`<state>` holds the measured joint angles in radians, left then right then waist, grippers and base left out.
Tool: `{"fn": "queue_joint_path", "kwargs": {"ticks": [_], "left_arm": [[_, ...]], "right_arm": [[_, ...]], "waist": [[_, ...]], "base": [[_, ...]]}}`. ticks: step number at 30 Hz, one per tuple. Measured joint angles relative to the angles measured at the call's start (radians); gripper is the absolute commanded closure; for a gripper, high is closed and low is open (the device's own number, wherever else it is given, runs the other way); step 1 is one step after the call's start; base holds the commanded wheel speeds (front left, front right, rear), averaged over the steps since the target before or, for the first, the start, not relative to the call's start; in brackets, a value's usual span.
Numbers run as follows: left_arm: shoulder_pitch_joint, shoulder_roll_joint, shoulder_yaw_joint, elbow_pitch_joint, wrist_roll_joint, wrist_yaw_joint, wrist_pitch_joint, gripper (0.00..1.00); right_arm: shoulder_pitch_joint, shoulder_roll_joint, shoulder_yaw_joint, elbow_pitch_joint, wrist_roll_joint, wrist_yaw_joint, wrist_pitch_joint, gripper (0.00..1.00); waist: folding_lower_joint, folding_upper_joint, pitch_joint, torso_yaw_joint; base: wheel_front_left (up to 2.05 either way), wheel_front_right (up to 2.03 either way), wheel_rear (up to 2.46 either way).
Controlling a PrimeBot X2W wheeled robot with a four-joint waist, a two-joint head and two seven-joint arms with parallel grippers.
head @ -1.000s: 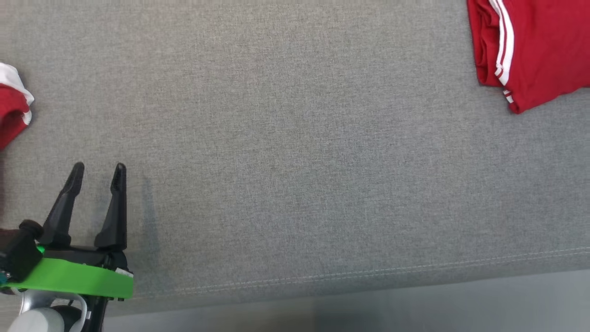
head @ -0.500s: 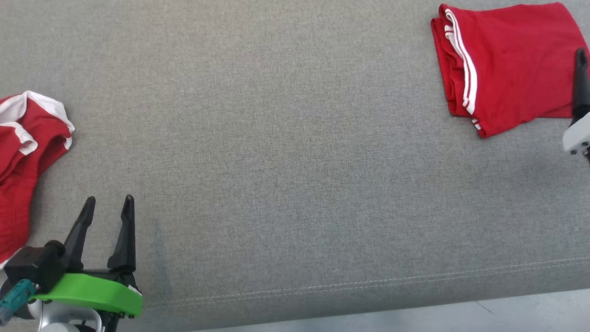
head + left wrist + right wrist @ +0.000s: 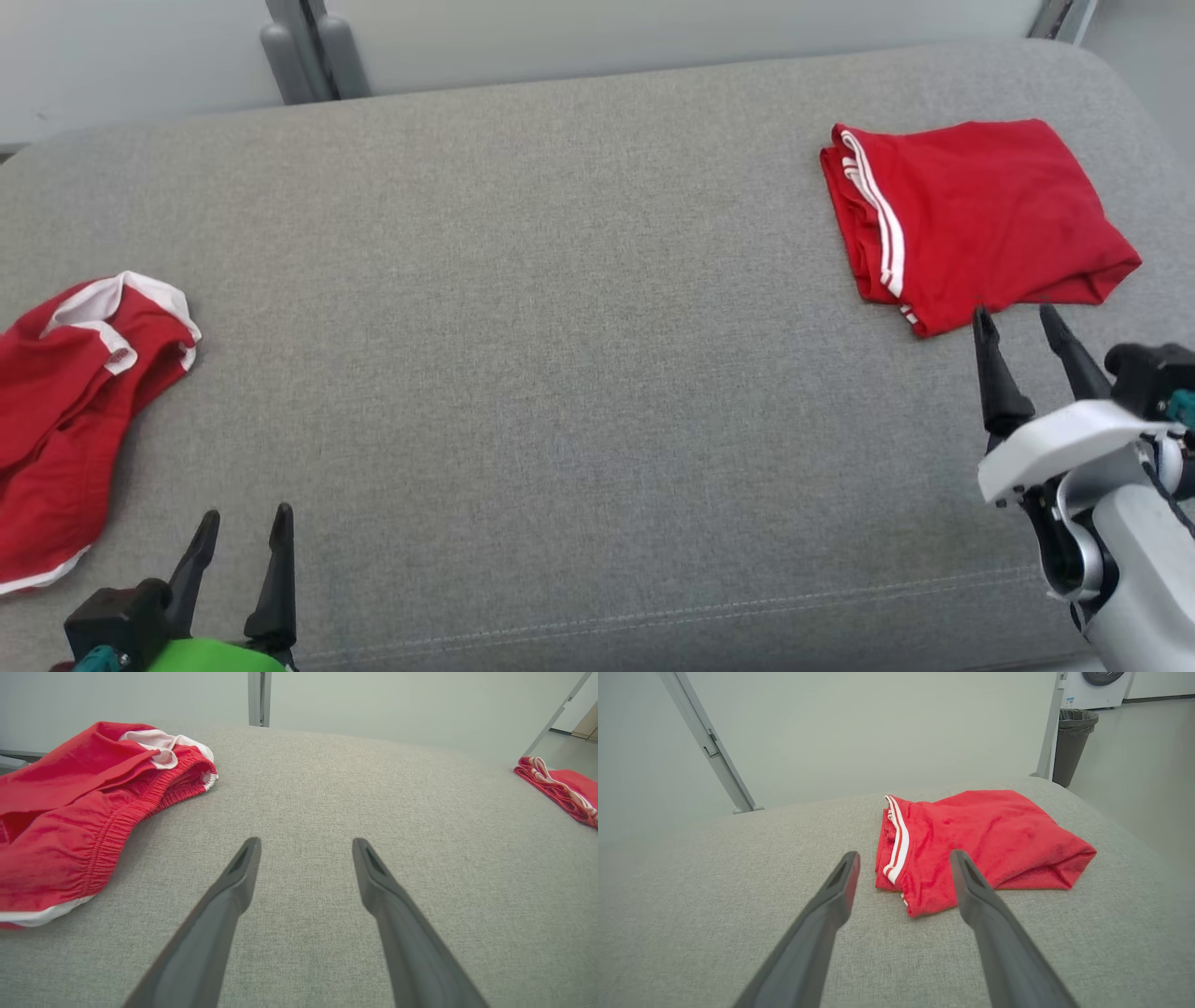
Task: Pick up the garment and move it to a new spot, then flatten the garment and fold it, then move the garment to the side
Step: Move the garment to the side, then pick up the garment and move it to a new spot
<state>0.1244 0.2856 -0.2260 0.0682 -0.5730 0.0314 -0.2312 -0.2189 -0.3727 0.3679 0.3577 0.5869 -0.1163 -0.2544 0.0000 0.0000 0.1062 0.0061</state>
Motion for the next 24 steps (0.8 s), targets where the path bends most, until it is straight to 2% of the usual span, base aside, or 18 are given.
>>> {"fn": "queue_joint_path", "kwargs": {"ticks": [10, 24], "left_arm": [[0.062, -0.010, 0.009, 0.033, 0.037, 0.014, -0.009, 0.00], [0.062, -0.027, 0.008, 0.052, 0.044, 0.013, -0.017, 0.00]], "right_arm": [[0.183, 0.021, -0.022, -0.072, -0.131, -0.009, 0.000, 0.00], [0.278, 0.049, -0.072, -0.139, -0.227, -0.009, 0.000, 0.00]], "waist": [[0.0000, 0.0000, -0.079, -0.036], [0.0000, 0.0000, -0.094, -0.045]], "base": [[0.00, 0.00, 0.00], [0.00, 0.00, 0.00]]}}
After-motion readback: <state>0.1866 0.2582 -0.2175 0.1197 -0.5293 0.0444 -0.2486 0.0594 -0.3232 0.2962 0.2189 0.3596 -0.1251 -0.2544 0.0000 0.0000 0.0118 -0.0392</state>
